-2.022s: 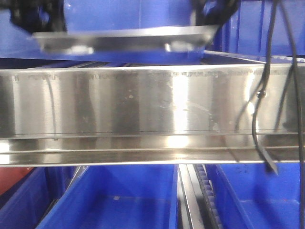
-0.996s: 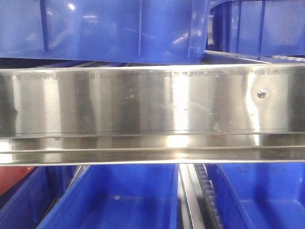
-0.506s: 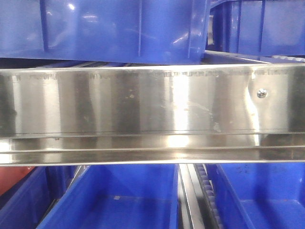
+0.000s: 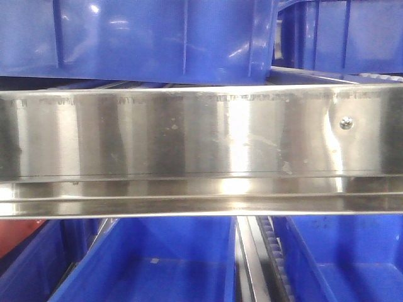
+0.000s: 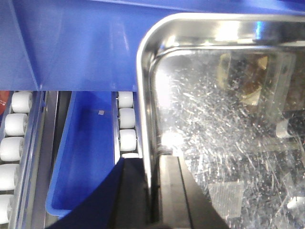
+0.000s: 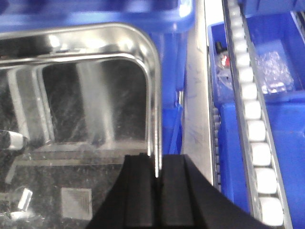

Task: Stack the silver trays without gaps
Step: 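Hold the silver tray with both grippers while the base backs away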

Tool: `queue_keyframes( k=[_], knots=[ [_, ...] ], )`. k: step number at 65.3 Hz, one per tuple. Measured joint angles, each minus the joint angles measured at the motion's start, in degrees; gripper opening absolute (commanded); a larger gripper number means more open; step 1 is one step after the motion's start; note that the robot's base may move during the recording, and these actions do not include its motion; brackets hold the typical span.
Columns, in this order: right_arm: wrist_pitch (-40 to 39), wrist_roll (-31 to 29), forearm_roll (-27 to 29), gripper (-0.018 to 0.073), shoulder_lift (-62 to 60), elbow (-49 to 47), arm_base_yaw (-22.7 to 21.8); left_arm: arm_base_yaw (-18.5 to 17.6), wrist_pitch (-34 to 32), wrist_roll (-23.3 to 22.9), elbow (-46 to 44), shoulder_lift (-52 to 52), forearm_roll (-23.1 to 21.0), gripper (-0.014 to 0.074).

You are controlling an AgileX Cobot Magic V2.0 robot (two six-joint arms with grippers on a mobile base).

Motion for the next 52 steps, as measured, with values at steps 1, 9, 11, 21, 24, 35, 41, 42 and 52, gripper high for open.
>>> queue_keyframes(
  k=[1, 9, 11, 21, 24, 35, 41, 42, 52],
  knots=[
    [0.0, 0.0, 0.0, -0.0075, 0.0, 0.0, 0.0, 0.0, 0.0, 0.0, 0.0, 0.0, 0.0, -0.0016],
    [0.1, 0.0, -0.1, -0.0075, 0.0, 0.0, 0.0, 0.0, 0.0, -0.1, 0.0, 0.0, 0.0, -0.0016],
    [0.2, 0.0, -0.1, -0.0075, 0.0, 0.0, 0.0, 0.0, 0.0, -0.1, 0.0, 0.0, 0.0, -0.0016],
    [0.6, 0.0, -0.1, -0.0075, 0.0, 0.0, 0.0, 0.0, 0.0, -0.1, 0.0, 0.0, -0.1, -0.0016],
    [0.6, 0.0, -0.1, -0.0075, 0.0, 0.0, 0.0, 0.0, 0.0, -0.1, 0.0, 0.0, -0.1, -0.0016],
    [0.6, 0.0, -0.1, -0.0075, 0.0, 0.0, 0.0, 0.0, 0.0, -0.1, 0.0, 0.0, -0.1, -0.0016],
    [0.6, 0.0, -0.1, -0.0075, 0.0, 0.0, 0.0, 0.0, 0.0, -0.1, 0.0, 0.0, -0.1, -0.0016],
    [0.6, 0.0, -0.1, -0.0075, 0.0, 0.0, 0.0, 0.0, 0.0, -0.1, 0.0, 0.0, -0.1, -0.0016],
    [0.6, 0.0, -0.1, -0.0075, 0.0, 0.0, 0.0, 0.0, 0.0, -0.1, 0.0, 0.0, -0.1, -0.0016]
  ],
)
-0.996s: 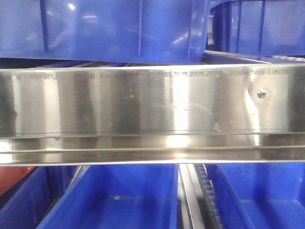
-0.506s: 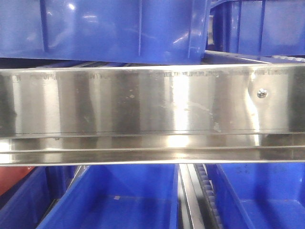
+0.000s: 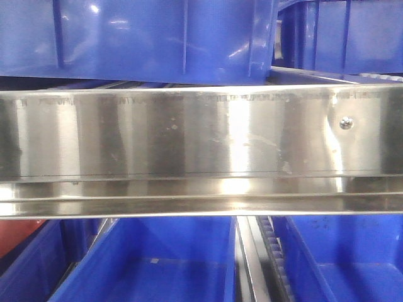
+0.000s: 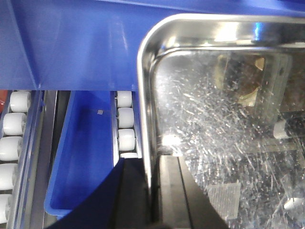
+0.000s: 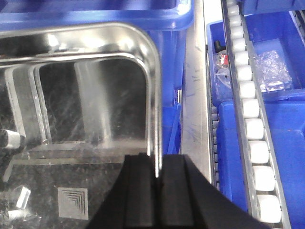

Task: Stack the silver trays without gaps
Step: 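Hold the silver tray with both grippers while the base backs away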

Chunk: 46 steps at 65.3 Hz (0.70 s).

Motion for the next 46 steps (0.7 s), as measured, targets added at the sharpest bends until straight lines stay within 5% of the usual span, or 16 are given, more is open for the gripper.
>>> queue_keyframes(
  k=[46],
  knots=[
    [0.0, 0.0, 0.0, -0.0075, 0.0, 0.0, 0.0, 0.0, 0.0, 0.0, 0.0, 0.0, 0.0, -0.0016]
  ],
)
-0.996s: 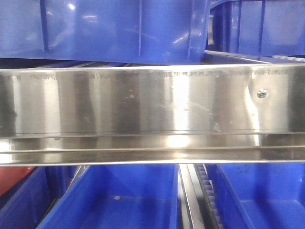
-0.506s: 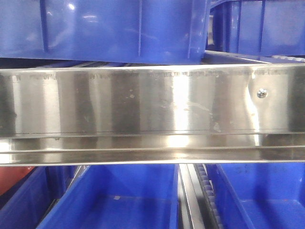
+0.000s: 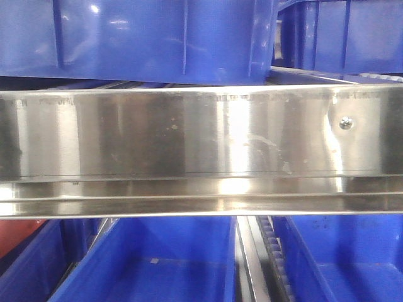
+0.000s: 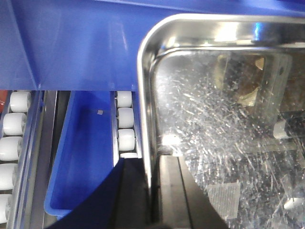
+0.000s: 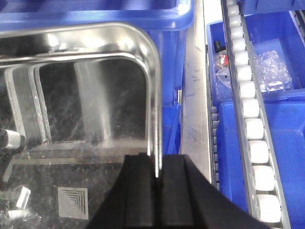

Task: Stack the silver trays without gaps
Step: 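Hold the silver tray with both grippers while the base backs away, then carry the silver tray with both grippers while driving across the room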

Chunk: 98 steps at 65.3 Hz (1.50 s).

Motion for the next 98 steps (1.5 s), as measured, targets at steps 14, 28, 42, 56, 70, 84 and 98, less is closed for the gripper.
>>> queue_keyframes(
  k=[14, 28, 42, 56, 70, 84, 98],
  knots=[
    [0.0, 0.0, 0.0, -0.0075, 0.0, 0.0, 0.0, 0.0, 0.0, 0.0, 0.0, 0.0, 0.0, -0.0016],
    [0.0, 0.0, 0.0, -0.0075, 0.0, 0.0, 0.0, 0.0, 0.0, 0.0, 0.0, 0.0, 0.0, -0.0016],
    [0.0, 0.0, 0.0, -0.0075, 0.0, 0.0, 0.0, 0.0, 0.0, 0.0, 0.0, 0.0, 0.0, -0.0016],
    [0.0, 0.0, 0.0, -0.0075, 0.0, 0.0, 0.0, 0.0, -0.1, 0.0, 0.0, 0.0, 0.0, -0.0016],
    [0.0, 0.0, 0.0, -0.0075, 0.0, 0.0, 0.0, 0.0, -0.1, 0.0, 0.0, 0.0, 0.0, -0.0016],
    [0.0, 0.0, 0.0, -0.0075, 0.0, 0.0, 0.0, 0.0, -0.1, 0.0, 0.0, 0.0, 0.0, -0.0016],
    [0.0, 0.0, 0.0, -0.0075, 0.0, 0.0, 0.0, 0.0, -0.1, 0.0, 0.0, 0.0, 0.0, -0.0016]
  ],
)
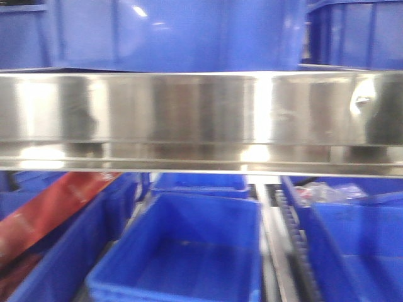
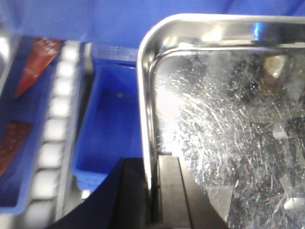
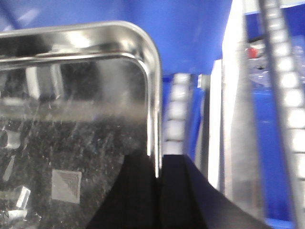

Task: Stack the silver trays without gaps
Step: 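Carry the silver tray with both grippers while driving across the room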

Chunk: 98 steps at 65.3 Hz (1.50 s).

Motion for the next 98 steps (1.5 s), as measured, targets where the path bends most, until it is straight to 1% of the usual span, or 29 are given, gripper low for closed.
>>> queue_keyframes(
  k=[98],
  knots=[
    [-0.2, 0.0, 0.1, -0.0075, 0.0, 0.0, 0.0, 0.0, -0.2, 0.0, 0.0, 0.0, 0.9, -0.0016]
  ],
)
